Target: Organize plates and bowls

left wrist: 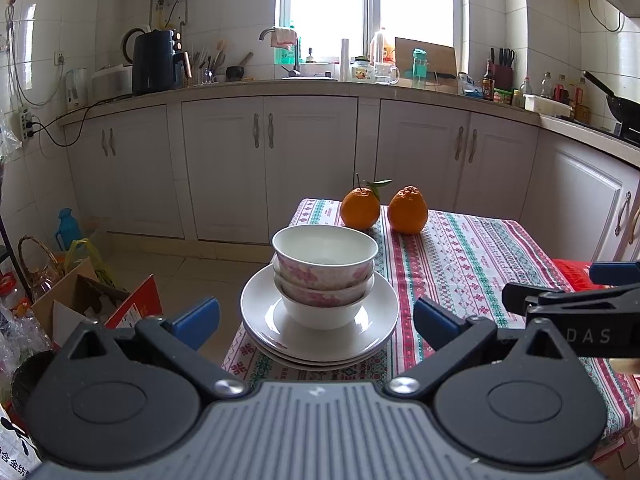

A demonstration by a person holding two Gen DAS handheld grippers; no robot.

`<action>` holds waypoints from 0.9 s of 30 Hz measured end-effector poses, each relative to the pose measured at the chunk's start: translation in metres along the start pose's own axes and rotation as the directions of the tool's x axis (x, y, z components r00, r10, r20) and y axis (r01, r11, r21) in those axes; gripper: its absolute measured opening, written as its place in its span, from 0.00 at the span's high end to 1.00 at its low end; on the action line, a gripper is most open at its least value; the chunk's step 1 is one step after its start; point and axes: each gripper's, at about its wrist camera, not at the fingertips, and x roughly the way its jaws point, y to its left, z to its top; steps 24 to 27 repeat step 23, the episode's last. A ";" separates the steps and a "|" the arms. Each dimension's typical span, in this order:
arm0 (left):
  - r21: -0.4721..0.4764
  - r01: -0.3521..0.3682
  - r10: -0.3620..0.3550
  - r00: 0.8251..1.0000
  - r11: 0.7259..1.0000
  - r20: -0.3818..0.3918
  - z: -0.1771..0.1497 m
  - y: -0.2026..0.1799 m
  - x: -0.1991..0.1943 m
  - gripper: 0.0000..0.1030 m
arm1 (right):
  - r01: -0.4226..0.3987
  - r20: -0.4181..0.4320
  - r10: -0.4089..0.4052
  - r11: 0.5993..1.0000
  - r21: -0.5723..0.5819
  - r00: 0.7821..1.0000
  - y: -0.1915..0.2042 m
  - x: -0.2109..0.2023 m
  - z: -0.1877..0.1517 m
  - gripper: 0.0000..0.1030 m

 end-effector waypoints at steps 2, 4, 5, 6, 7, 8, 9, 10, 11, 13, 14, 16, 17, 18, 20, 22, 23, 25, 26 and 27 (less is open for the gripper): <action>-0.001 0.001 -0.001 1.000 1.000 -0.001 0.000 0.000 0.000 0.00 | 0.000 0.000 0.000 1.000 -0.001 1.000 0.000 0.000 0.000 0.00; 0.000 0.000 0.000 1.000 1.000 -0.002 0.000 0.000 0.000 0.01 | 0.001 0.000 -0.001 1.000 0.000 1.000 0.000 0.000 0.000 0.00; 0.000 0.000 0.000 1.000 1.000 -0.002 0.000 0.000 0.000 0.01 | 0.000 -0.001 0.000 1.000 0.000 1.000 0.000 0.000 0.000 0.00; 0.000 -0.001 0.001 1.000 1.000 -0.002 0.000 0.000 0.000 0.01 | 0.000 -0.003 0.000 1.000 0.000 1.000 0.000 0.000 0.000 0.00; -0.001 -0.001 0.001 1.000 1.000 -0.002 -0.001 0.000 0.000 0.01 | -0.001 -0.003 0.001 1.000 0.000 1.000 0.000 0.000 0.000 0.00; 0.000 -0.001 0.001 1.000 1.000 -0.003 -0.001 0.000 0.000 0.01 | -0.001 -0.003 0.001 1.000 0.000 1.000 0.000 0.000 0.000 0.00; 0.000 -0.002 0.002 1.000 1.000 -0.003 -0.001 0.000 0.000 0.01 | 0.000 -0.004 0.000 1.000 -0.001 1.000 0.000 0.000 0.000 0.00; -0.001 -0.002 0.002 1.000 1.000 -0.003 -0.001 0.000 0.000 0.00 | 0.000 -0.002 0.000 1.000 -0.002 1.000 0.000 0.000 0.000 0.00; -0.001 -0.003 0.003 1.000 1.000 -0.003 -0.001 0.000 0.000 0.00 | 0.000 -0.001 0.000 1.000 -0.002 1.000 0.000 0.000 0.000 0.00; 0.000 -0.005 0.005 1.000 1.000 -0.002 0.000 0.000 0.000 0.01 | -0.001 -0.002 0.001 1.000 -0.001 1.000 0.000 0.000 0.000 0.00; 0.000 -0.006 0.006 1.000 1.000 -0.002 0.000 0.000 0.000 0.01 | -0.002 -0.002 0.002 1.000 0.000 1.000 0.000 0.000 0.000 0.00; 0.000 -0.005 0.005 1.000 1.000 -0.002 0.000 0.000 0.000 0.01 | -0.002 -0.002 0.002 1.000 0.000 1.000 0.000 0.000 0.000 0.00; -0.001 -0.005 0.005 1.000 1.000 -0.002 0.000 0.000 0.000 0.01 | -0.002 -0.002 0.002 1.000 0.000 1.000 0.000 0.000 0.000 0.00; -0.002 -0.004 0.004 1.000 1.000 -0.002 0.000 0.000 0.000 0.01 | -0.002 -0.001 0.002 1.000 0.000 1.000 0.000 0.000 0.000 0.00; -0.001 -0.005 0.005 1.000 1.000 -0.002 0.000 -0.001 -0.001 0.00 | -0.001 0.000 0.001 1.000 0.000 1.000 0.000 0.000 0.000 0.00; -0.001 -0.005 0.005 1.000 1.000 -0.001 0.000 0.000 -0.001 0.01 | -0.002 -0.001 0.002 1.000 0.001 1.000 -0.001 0.000 0.000 0.00; 0.001 -0.005 0.005 1.000 1.000 -0.001 0.000 0.000 -0.001 0.00 | -0.002 -0.001 0.002 1.000 0.001 1.000 0.000 0.000 0.000 0.00; 0.001 -0.005 0.005 1.000 1.000 -0.001 0.000 0.000 -0.001 0.00 | -0.002 -0.001 0.002 1.000 0.001 1.000 0.000 0.000 0.000 0.00; 0.001 -0.005 0.005 1.000 1.000 -0.001 0.000 0.000 -0.001 0.00 | -0.002 -0.001 0.002 1.000 0.001 1.000 0.000 0.000 0.000 0.00; 0.001 -0.005 0.005 1.000 1.000 -0.001 0.000 0.000 -0.001 0.00 | -0.002 -0.001 0.002 1.000 0.001 1.000 0.000 0.000 0.000 0.00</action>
